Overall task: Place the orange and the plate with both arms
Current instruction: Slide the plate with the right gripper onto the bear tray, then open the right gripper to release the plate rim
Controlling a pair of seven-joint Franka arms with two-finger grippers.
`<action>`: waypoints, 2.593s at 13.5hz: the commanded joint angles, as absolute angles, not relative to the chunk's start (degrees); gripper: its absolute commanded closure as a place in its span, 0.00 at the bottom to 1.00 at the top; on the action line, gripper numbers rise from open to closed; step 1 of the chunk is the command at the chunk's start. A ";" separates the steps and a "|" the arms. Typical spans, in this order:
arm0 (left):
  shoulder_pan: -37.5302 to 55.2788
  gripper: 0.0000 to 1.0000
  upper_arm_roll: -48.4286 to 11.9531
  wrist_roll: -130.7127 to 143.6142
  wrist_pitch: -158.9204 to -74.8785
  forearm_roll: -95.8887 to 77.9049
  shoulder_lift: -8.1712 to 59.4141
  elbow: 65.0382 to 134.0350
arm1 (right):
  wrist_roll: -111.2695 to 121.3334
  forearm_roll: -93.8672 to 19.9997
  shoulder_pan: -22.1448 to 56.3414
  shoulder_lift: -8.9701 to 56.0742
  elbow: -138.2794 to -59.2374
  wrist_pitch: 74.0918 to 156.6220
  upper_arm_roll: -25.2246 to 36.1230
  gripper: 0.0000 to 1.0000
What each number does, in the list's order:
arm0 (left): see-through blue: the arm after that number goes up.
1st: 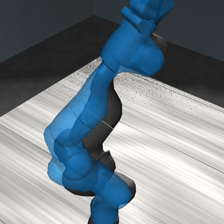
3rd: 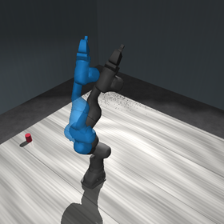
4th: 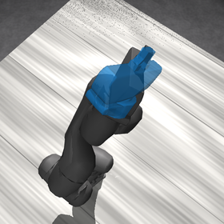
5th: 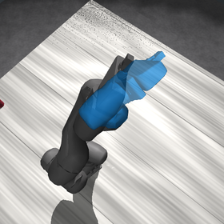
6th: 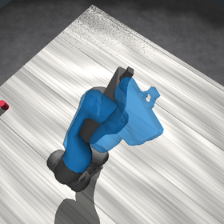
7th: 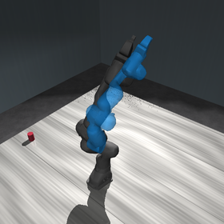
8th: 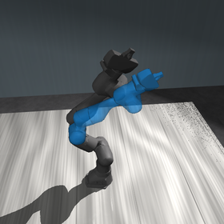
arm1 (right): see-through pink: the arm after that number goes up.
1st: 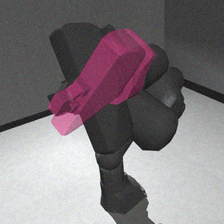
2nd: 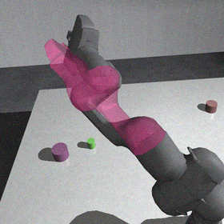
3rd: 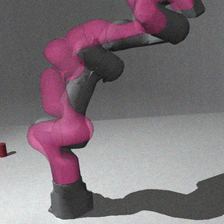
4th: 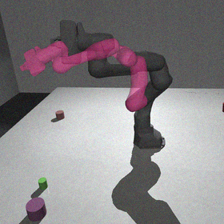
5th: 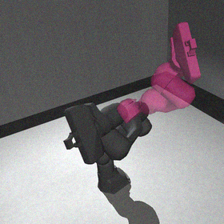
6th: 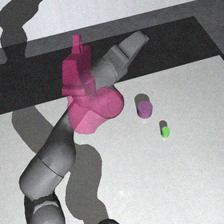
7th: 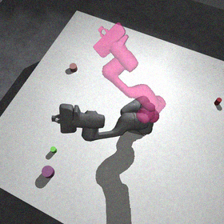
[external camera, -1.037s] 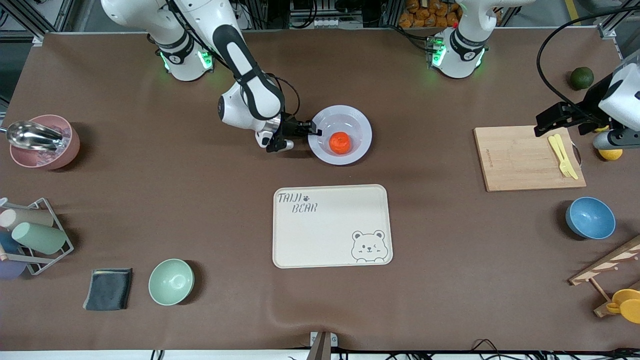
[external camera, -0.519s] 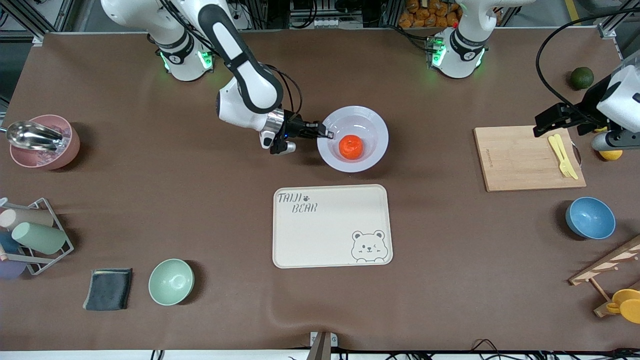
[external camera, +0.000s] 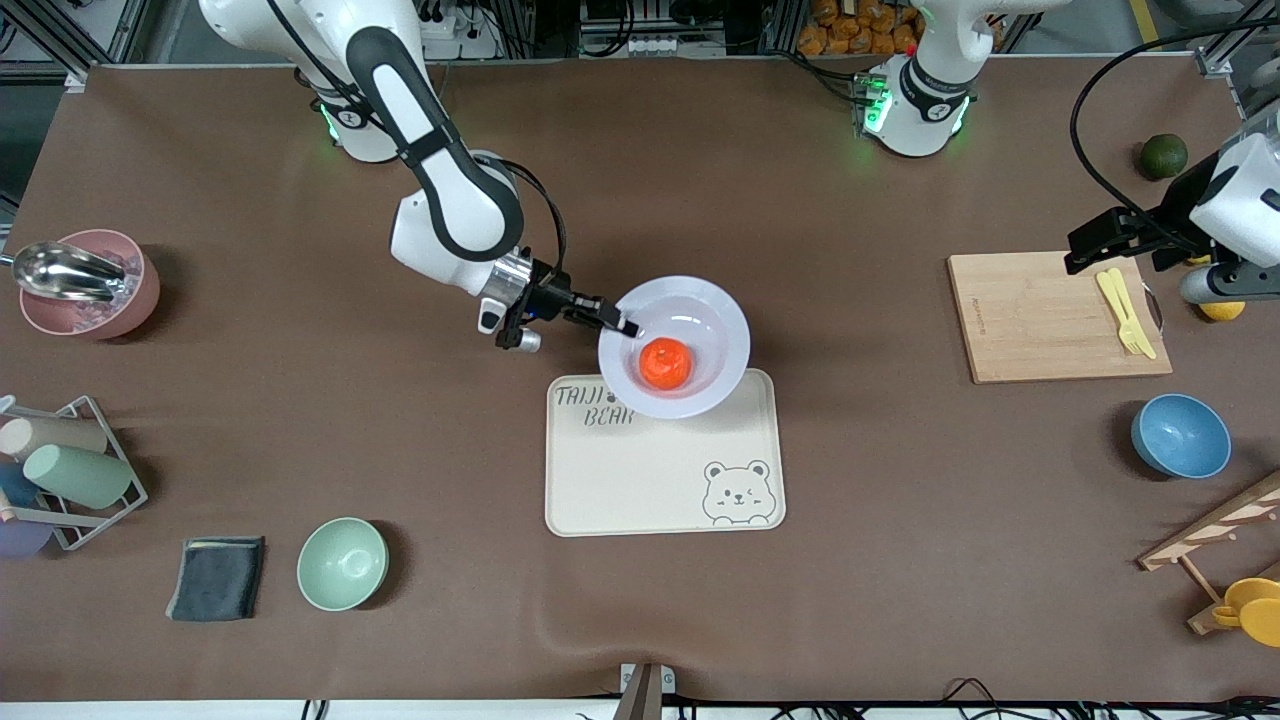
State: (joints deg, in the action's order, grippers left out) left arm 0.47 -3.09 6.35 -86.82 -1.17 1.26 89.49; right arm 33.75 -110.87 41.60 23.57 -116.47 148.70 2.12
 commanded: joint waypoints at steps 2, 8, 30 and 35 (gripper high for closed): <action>0.35 0.00 -3.08 4.92 -87.54 -1.32 0.70 90.44 | 34.01 -111.36 40.26 30.49 -110.31 149.94 1.58 1.00; 0.35 0.00 -3.08 4.92 -87.54 -1.32 0.70 90.70 | 36.04 -110.66 37.62 34.36 -107.23 149.94 1.76 1.00; 0.26 0.00 -3.08 4.92 -87.54 -1.32 0.70 90.88 | 37.53 -106.35 35.77 42.37 -100.90 150.55 4.13 0.00; 0.26 0.00 -3.08 4.92 -87.54 -1.32 0.70 90.88 | 36.22 -96.96 35.86 38.77 -102.39 151.61 6.68 0.00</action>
State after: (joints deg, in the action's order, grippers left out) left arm 0.46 -3.08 6.35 -86.83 -1.17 1.26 90.22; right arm 37.12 -100.73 36.71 41.46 -100.97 151.30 6.50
